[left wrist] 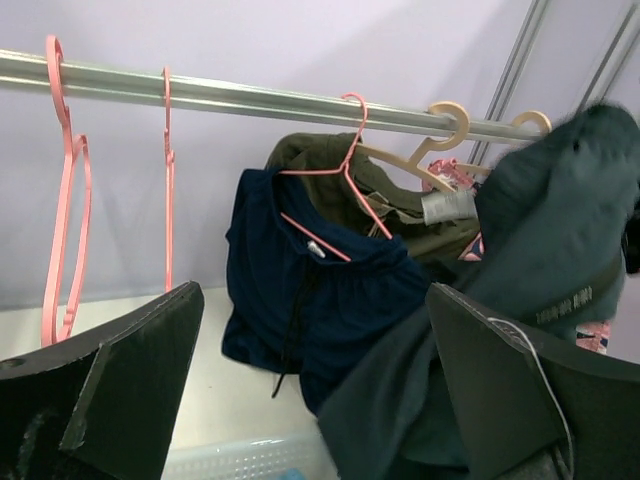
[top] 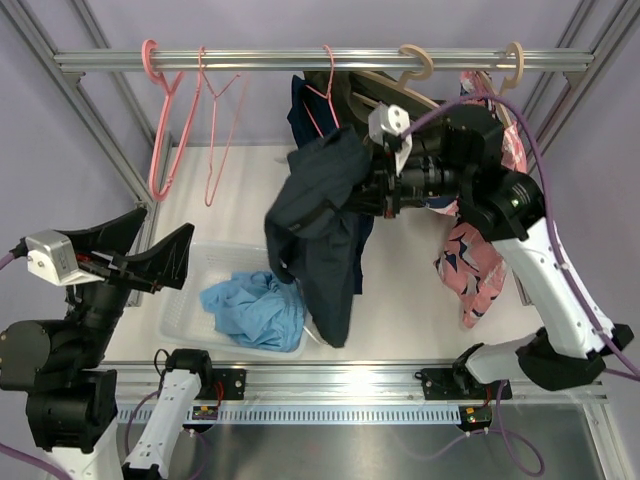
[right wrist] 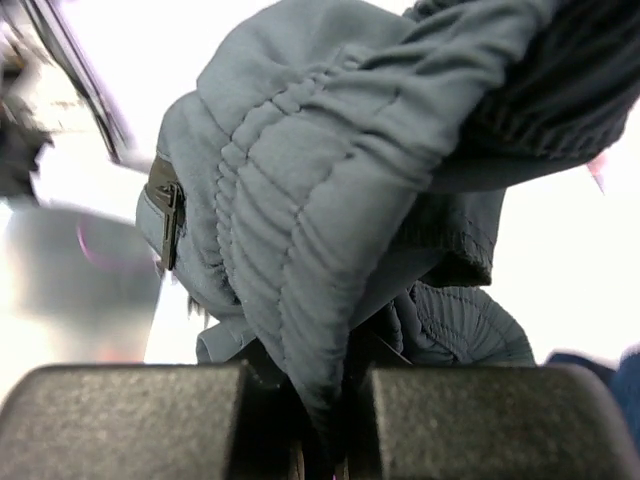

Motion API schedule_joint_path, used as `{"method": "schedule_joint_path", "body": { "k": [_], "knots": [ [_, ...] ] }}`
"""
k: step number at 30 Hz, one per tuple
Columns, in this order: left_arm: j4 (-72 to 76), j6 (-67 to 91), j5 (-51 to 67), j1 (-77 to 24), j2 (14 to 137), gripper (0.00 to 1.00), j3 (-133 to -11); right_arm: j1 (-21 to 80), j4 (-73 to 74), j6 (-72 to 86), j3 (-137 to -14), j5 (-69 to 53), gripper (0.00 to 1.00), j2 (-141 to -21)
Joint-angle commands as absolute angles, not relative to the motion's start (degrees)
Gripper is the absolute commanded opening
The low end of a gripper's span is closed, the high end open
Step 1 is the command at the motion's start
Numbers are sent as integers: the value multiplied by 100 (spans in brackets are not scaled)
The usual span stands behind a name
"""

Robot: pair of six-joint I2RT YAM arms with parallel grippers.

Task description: Remove the shorts from the hanger

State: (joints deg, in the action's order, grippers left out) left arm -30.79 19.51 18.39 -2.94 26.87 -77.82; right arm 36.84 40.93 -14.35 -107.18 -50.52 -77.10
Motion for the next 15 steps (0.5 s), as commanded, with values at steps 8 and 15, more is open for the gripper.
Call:
{"method": "schedule_joint_path", "body": {
  "k": [8,15],
  "knots": [
    [-2654,1811,1776,-264,2303,99,-7989,4350,2005,1352,-14640,-5116,0,-10202],
    [-2917,1679,1574,-264,2074,99,-8147,4746,1224,1819,-13981,-4720,0,-10566]
  ]
}}
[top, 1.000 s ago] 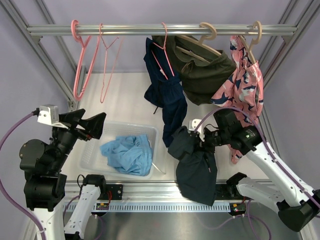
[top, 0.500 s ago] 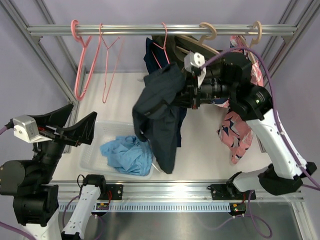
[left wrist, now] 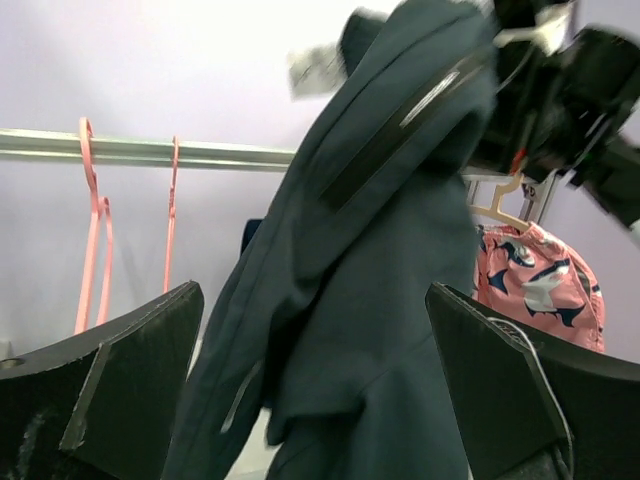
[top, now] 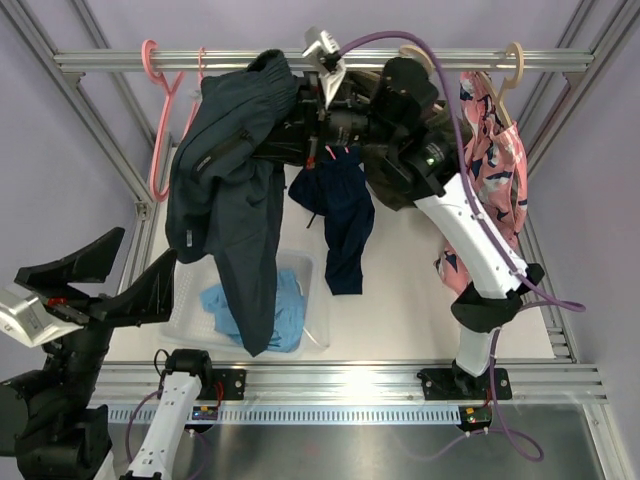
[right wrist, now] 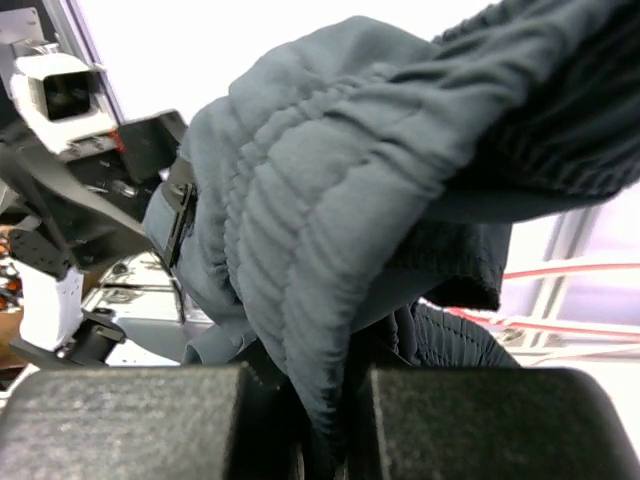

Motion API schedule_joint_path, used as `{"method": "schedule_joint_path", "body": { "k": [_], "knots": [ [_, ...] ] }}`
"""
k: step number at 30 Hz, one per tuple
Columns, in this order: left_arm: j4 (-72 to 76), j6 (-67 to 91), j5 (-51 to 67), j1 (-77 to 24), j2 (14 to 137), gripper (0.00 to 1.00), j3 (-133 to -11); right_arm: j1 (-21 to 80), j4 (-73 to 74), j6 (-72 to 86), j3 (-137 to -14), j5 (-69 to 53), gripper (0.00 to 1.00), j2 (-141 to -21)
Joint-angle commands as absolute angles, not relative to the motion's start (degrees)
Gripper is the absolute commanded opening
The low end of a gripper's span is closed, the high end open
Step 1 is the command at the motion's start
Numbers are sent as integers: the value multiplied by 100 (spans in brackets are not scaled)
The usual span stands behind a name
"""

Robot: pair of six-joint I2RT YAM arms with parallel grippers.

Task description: Remove the shorts from the hanger

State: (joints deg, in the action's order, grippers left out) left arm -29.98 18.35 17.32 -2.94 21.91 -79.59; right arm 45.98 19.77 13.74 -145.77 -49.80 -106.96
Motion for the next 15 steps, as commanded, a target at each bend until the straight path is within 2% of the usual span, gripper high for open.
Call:
{"method": "schedule_joint_path", "body": {
  "k": [1,6,15],
  "knots": [
    [-2953,1661,1547,-264,2057,99,-8156,4763,1152,1776,-13696,-4694,0,-10504],
    [-3076,1591,1468,-264,1978,99,-8121,4878,1142,1311,-12203,-4544,0,-10135],
    [-3067,1573,1468,-264,2013,99,-7980,5370,2083,-642,-10364,-3824,0,-9844]
  ]
}}
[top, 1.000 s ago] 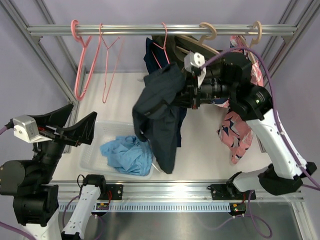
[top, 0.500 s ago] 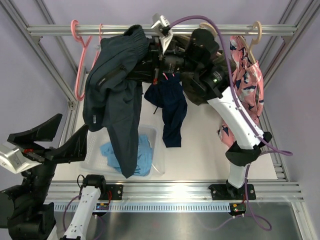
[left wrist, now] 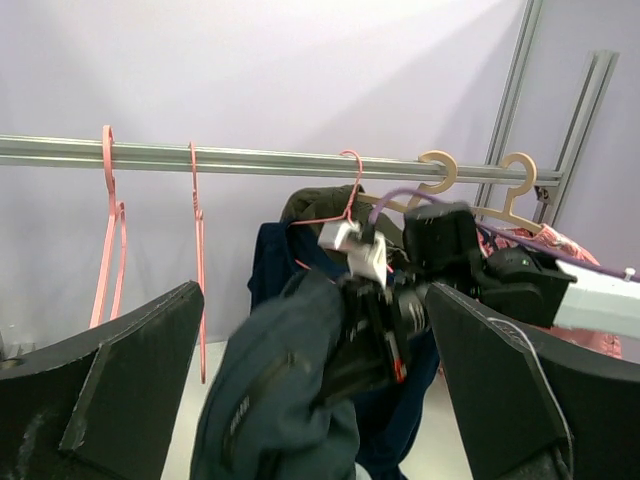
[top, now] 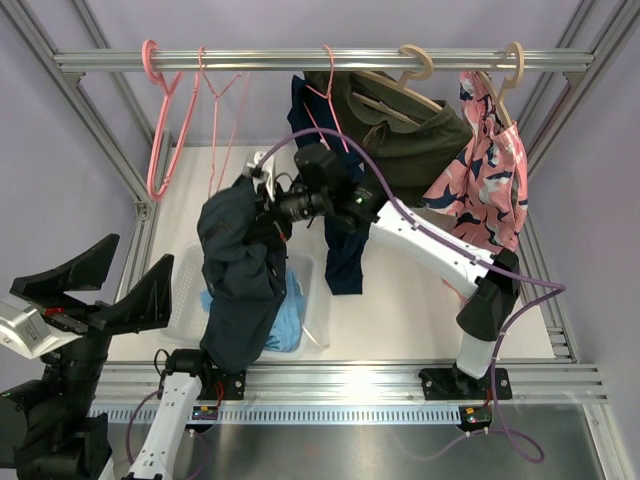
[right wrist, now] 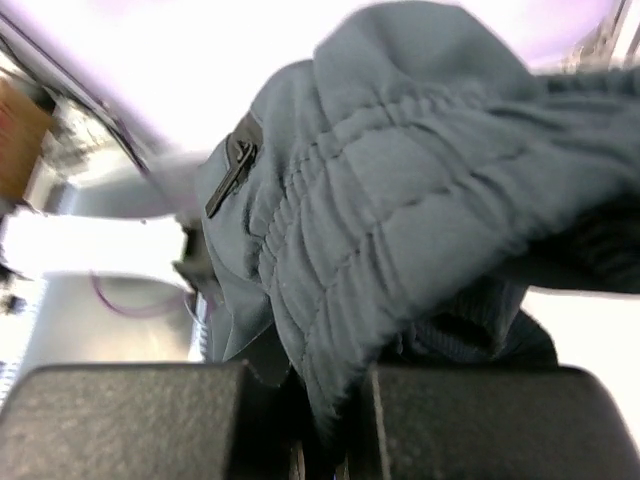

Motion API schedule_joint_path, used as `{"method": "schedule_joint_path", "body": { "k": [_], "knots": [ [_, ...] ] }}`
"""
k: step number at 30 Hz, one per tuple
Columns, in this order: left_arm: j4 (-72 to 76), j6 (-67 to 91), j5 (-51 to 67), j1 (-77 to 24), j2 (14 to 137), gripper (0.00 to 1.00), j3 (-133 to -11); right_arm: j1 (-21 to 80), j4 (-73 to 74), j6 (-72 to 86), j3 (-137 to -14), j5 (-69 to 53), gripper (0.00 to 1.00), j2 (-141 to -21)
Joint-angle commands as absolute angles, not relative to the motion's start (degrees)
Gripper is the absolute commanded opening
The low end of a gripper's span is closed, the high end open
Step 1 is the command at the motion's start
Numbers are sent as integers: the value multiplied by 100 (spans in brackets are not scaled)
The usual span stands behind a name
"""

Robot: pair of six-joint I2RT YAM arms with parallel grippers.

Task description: Remove the shorts from the hanger

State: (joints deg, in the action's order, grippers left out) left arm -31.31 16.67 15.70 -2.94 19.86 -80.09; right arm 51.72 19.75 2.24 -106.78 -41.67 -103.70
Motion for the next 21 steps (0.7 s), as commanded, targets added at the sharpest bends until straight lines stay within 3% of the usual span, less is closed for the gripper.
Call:
{"method": "schedule_joint_path", "body": {
  "k": [1,8,16,21],
  "knots": [
    [-3085,1573,1468,-264,2004,99,-7980,5396,2144,-877,-10241,-3788,0,-9826],
    [-3085,1600,1459,-272,2004,99,-7884,6011,3022,-2082,-9633,-3498,0,-10080],
    [-3103,1661,1468,-264,2030,99,-7778,6284,4534,-1811,-10959,-3191,0,-11987],
    [-3120,1758,1485,-264,2048,99,-7717,6354,4974,-1758,-11346,-2330,1,-12891]
  ]
}}
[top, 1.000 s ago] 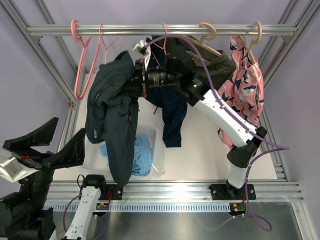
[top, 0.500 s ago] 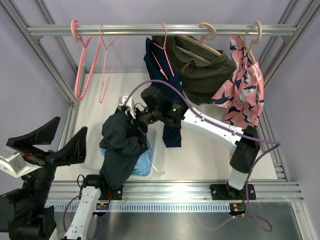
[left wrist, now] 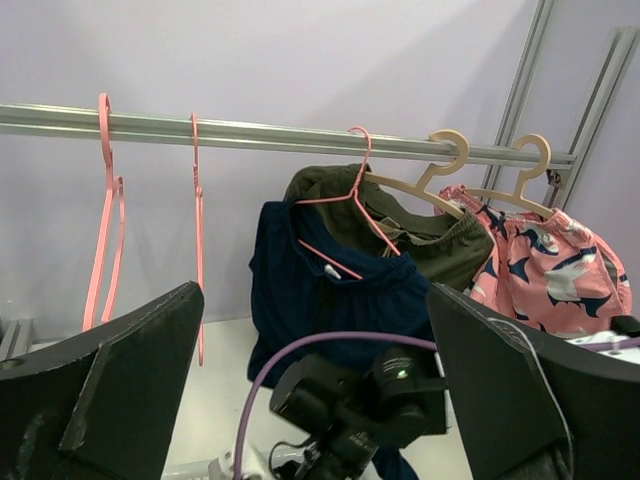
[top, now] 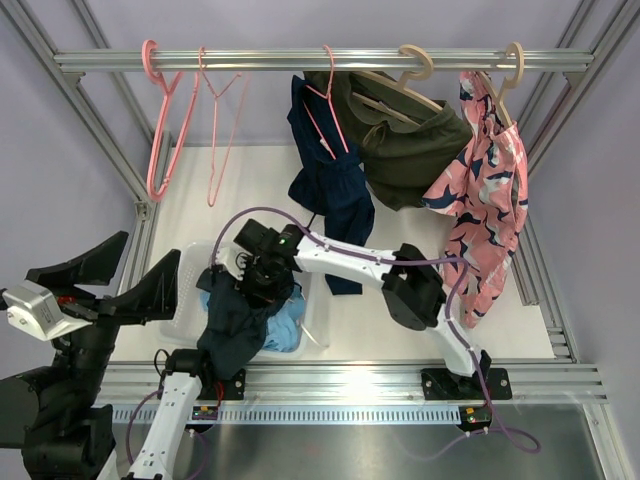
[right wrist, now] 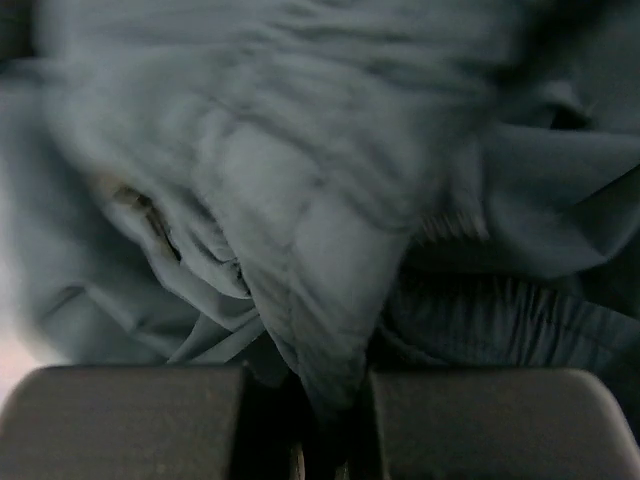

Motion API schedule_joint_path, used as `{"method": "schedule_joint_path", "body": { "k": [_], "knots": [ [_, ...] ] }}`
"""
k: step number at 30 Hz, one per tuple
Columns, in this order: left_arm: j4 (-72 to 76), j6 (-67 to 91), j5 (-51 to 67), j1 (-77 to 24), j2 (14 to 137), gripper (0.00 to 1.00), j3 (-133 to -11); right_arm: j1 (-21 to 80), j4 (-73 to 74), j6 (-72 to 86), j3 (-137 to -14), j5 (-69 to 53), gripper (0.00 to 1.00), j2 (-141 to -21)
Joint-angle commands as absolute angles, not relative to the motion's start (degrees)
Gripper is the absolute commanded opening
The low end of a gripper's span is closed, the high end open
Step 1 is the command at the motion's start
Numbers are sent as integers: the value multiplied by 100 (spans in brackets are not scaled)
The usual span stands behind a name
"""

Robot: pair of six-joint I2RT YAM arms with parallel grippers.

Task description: Remove the shorts from the hanger

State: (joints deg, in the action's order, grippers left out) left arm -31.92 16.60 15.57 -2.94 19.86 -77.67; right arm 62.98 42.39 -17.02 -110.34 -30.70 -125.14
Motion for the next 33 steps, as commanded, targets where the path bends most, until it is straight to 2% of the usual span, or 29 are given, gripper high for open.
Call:
{"method": "schedule_joint_path", "body": {
  "k": [1,5,8,9,11,12,14,15,19,27,31,33],
  "knots": [
    [-3103,1767,1503,-264,2057,99,-7708,6372,5009,-1758,-11355,-2190,1,-12998],
    [-3076,1810,1547,-264,2127,99,-7655,6486,5106,-1574,-11539,-1329,5,-13499],
    [-3015,1881,1608,-264,2180,99,-7585,6486,5282,-1450,-11856,-1161,11,-13877],
    [-2962,1907,1635,-264,2197,99,-7524,6495,5326,-1450,-11952,-1160,21,-13965],
    [-2874,2029,1713,-264,2224,99,-7462,6486,5344,-1555,-11962,-1422,32,-13914],
    [-2770,2065,1749,-264,2232,99,-7384,6478,5352,-1747,-11884,-1563,42,-13704],
    [-2646,2170,1889,-264,2276,99,-7330,6460,5309,-1941,-11604,-2071,53,-13074],
    [-2593,2214,1942,-264,2294,99,-7287,6390,5309,-2186,-11515,-2300,64,-12808],
    [-2330,2390,2179,-264,2382,99,-7164,6048,5589,-2715,-11390,-3591,79,-11735],
    [-1855,2751,2487,-264,2847,99,-7137,5608,6819,-4068,-11487,-4684,89,-10329],
    [-1863,2821,2636,-264,3058,99,-7242,5196,6558,-3544,-11487,-4912,89,-9783],
    [-1925,2882,2663,-264,3181,99,-7216,4555,6153,-2852,-11688,-4983,88,-9502]
  ]
}}
